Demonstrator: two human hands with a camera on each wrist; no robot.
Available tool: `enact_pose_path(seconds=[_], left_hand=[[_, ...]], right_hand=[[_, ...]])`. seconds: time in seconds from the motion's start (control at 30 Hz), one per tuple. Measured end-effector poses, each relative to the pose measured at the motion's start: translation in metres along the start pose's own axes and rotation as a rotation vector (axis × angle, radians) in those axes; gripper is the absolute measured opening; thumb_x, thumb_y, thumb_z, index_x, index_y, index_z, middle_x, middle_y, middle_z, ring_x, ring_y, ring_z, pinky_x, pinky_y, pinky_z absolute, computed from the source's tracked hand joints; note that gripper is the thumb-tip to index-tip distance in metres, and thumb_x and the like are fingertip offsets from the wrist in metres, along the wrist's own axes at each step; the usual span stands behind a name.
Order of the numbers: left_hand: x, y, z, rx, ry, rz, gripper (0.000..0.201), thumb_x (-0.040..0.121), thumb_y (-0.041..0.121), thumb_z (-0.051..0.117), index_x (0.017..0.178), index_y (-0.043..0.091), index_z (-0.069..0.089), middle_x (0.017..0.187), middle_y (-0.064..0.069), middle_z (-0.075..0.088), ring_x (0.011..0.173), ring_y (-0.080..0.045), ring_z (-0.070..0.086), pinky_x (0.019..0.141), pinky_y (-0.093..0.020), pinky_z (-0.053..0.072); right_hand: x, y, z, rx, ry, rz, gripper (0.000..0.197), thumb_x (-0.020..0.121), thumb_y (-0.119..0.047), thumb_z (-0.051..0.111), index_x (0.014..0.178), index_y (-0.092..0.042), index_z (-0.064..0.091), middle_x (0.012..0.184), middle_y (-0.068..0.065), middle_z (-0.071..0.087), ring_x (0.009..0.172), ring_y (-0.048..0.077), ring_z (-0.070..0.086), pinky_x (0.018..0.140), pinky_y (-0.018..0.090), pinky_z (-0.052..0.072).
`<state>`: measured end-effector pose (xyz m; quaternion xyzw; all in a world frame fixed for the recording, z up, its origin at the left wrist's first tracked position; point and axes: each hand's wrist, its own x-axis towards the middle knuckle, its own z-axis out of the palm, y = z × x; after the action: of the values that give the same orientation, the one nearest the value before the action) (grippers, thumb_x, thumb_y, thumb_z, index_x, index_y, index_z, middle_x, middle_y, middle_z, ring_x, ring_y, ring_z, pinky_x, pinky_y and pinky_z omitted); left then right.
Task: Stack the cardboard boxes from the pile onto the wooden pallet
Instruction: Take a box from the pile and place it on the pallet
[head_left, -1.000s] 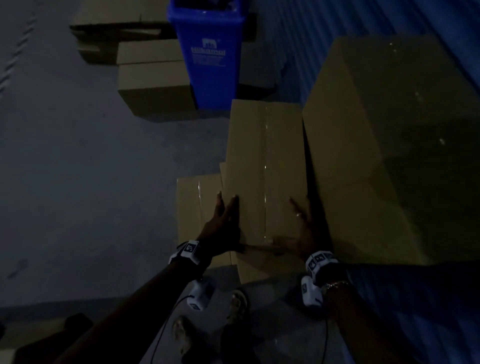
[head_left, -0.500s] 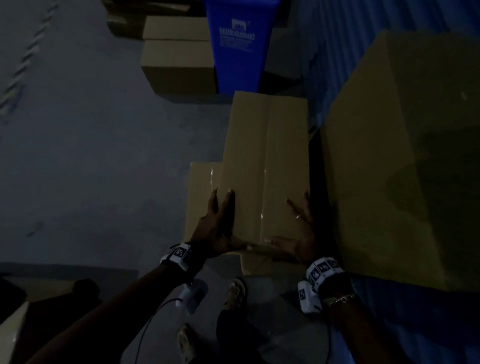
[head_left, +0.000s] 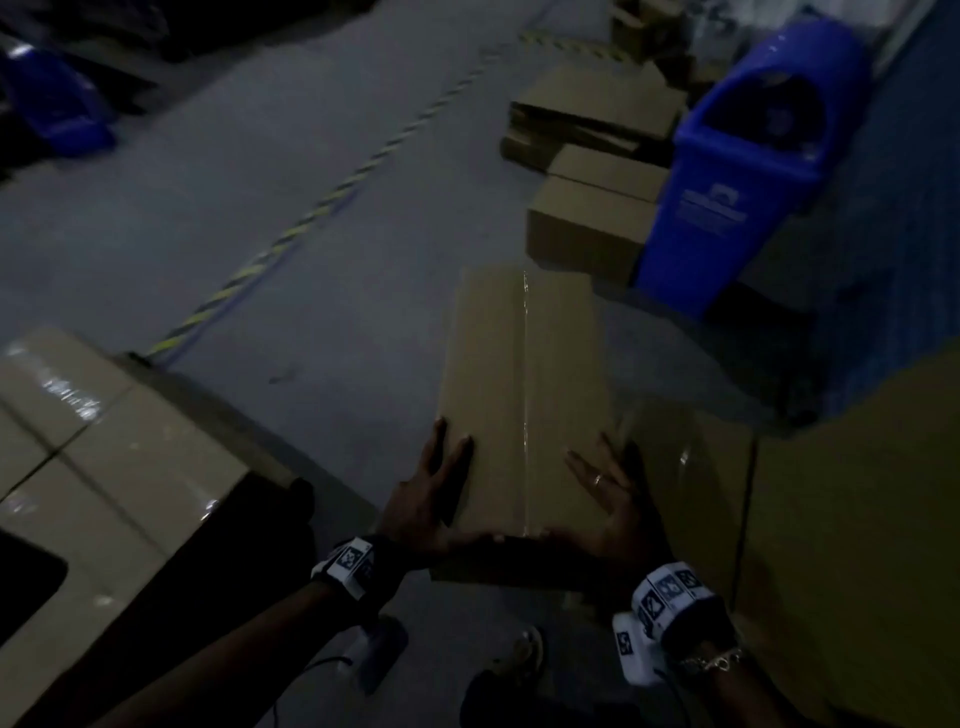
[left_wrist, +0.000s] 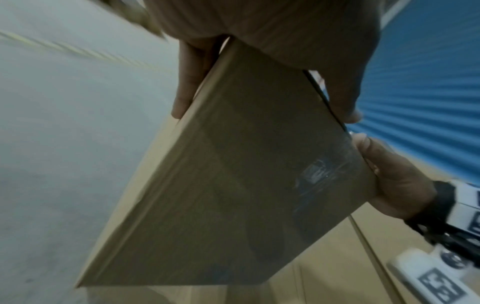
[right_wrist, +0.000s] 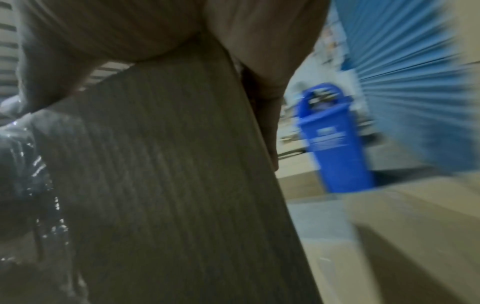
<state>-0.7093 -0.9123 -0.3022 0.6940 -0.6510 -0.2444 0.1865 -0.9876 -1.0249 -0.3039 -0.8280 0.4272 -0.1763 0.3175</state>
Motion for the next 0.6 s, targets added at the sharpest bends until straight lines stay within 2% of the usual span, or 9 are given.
enact_pose_path(seconds=[0.03, 0.07, 0.13, 0.2, 0.3, 0.37, 0.47, 0.6], left_hand=[[-0.018, -0.005, -0.008, -0.005, 0.044, -0.025, 0.121, 0.068, 0.094, 0.05, 0.161, 0.03, 0.006, 0.167, 0.0, -0.019, 0.14, -0.039, 0.041, 0.096, -0.052, 0.052], [-0.036, -0.009, -0.016, -0.01, 0.094, -0.047, 0.12, 0.068, 0.093, 0.05, 0.161, 0.029, 0.011, 0.168, -0.003, -0.014, 0.14, -0.039, 0.042, 0.095, -0.052, 0.052], [-0.076, -0.021, -0.03, -0.015, 0.195, -0.074, 0.113, 0.07, 0.091, 0.053, 0.16, 0.033, 0.016, 0.169, -0.007, -0.007, 0.141, -0.04, 0.041, 0.094, -0.054, 0.053], [-0.117, -0.034, -0.043, 0.024, 0.269, -0.118, 0.112, 0.071, 0.091, 0.053, 0.159, 0.034, 0.014, 0.169, -0.008, -0.008, 0.145, -0.039, 0.034, 0.094, -0.056, 0.051], [-0.182, -0.052, -0.061, 0.04, 0.356, -0.213, 0.113, 0.07, 0.089, 0.058, 0.159, 0.031, 0.02, 0.169, -0.007, -0.007, 0.142, -0.04, 0.039, 0.085, -0.052, 0.057], [-0.227, -0.062, -0.074, 0.048, 0.413, -0.274, 0.113, 0.068, 0.089, 0.06, 0.159, 0.035, 0.021, 0.169, -0.002, -0.007, 0.14, -0.035, 0.043, 0.08, -0.048, 0.059], [-0.297, -0.078, -0.089, 0.085, 0.468, -0.393, 0.114, 0.065, 0.094, 0.056, 0.158, 0.037, 0.023, 0.169, 0.0, -0.009, 0.138, -0.029, 0.047, 0.079, -0.044, 0.057], [-0.383, -0.1, -0.101, 0.11, 0.538, -0.547, 0.115, 0.062, 0.096, 0.054, 0.157, 0.037, 0.025, 0.169, 0.001, -0.005, 0.142, -0.025, 0.044, 0.079, -0.042, 0.059]], right_hand=[[0.005, -0.011, 0.006, 0.025, -0.041, -0.017, 0.093, 0.063, -0.076, 0.078, 0.145, -0.046, 0.047, 0.168, -0.014, 0.011, 0.147, 0.004, 0.019, 0.12, 0.041, 0.034], [0.009, -0.023, 0.014, 0.041, -0.072, -0.055, 0.093, 0.062, -0.076, 0.078, 0.145, -0.05, 0.045, 0.168, -0.017, 0.009, 0.147, 0.007, 0.026, 0.112, 0.043, 0.044], [0.013, -0.052, 0.03, 0.051, -0.123, -0.14, 0.094, 0.061, -0.08, 0.076, 0.145, -0.057, 0.04, 0.167, -0.022, 0.006, 0.147, 0.015, 0.034, 0.104, 0.044, 0.052], [0.011, -0.084, 0.048, 0.057, -0.158, -0.226, 0.094, 0.06, -0.085, 0.072, 0.144, -0.06, 0.038, 0.166, -0.024, 0.005, 0.147, 0.018, 0.035, 0.1, 0.046, 0.055], [0.003, -0.139, 0.076, 0.058, -0.202, -0.332, 0.096, 0.06, -0.085, 0.072, 0.145, -0.059, 0.037, 0.167, -0.023, 0.005, 0.147, 0.018, 0.035, 0.098, 0.047, 0.055], [-0.006, -0.177, 0.096, 0.06, -0.228, -0.401, 0.096, 0.059, -0.087, 0.071, 0.145, -0.06, 0.037, 0.166, -0.023, 0.006, 0.147, 0.018, 0.034, 0.101, 0.049, 0.053], [-0.022, -0.234, 0.129, 0.042, -0.305, -0.475, 0.096, 0.057, -0.09, 0.067, 0.143, -0.063, 0.035, 0.166, -0.025, 0.006, 0.147, 0.018, 0.034, 0.108, 0.055, 0.046], [-0.038, -0.301, 0.181, 0.057, -0.442, -0.579, 0.092, 0.057, -0.087, 0.071, 0.14, -0.066, 0.037, 0.165, -0.028, 0.004, 0.143, 0.019, 0.042, 0.105, 0.05, 0.05]])
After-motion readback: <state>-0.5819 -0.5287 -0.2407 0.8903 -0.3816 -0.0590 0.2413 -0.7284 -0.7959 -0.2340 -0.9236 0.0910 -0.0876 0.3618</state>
